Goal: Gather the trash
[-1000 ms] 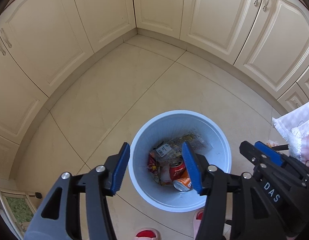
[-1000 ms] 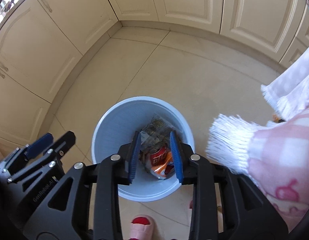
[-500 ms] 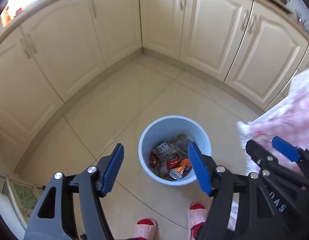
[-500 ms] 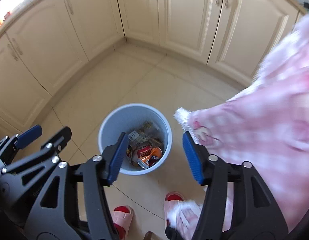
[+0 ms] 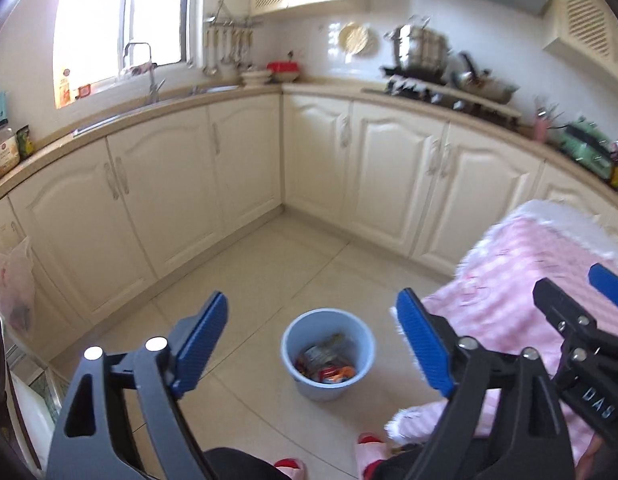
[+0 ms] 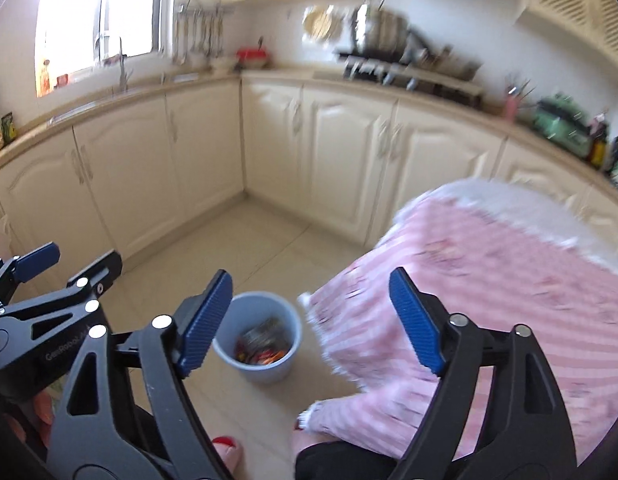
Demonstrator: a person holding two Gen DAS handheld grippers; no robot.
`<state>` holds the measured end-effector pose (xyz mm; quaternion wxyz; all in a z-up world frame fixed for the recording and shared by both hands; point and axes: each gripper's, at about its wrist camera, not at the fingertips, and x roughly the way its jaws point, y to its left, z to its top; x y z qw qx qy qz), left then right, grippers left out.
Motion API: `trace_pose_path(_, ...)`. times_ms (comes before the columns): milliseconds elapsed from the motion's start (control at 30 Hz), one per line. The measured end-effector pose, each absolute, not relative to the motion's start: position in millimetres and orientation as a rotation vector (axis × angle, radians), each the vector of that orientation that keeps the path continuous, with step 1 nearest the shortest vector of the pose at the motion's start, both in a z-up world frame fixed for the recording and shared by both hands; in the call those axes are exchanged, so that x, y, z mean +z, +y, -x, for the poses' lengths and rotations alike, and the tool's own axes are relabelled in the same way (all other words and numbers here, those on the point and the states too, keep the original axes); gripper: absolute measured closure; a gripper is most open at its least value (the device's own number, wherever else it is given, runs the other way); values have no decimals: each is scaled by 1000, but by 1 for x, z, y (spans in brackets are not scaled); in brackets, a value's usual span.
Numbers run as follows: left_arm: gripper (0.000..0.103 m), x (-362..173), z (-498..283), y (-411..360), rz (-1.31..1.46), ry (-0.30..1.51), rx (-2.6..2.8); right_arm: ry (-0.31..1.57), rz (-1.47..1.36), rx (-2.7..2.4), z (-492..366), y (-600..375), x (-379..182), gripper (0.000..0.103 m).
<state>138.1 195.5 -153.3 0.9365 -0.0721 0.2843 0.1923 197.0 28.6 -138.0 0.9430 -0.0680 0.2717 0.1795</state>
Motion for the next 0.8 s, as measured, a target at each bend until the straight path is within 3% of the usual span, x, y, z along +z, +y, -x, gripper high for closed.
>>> trace_pose_path(467, 14, -64, -42, 105, 108, 392, 264, 351, 92, 197, -76, -90, -55, 11)
trace_pose_path(800, 14, -38, -5, 40, 22, 297, 195, 232, 84, 113, -15, -132, -25, 10)
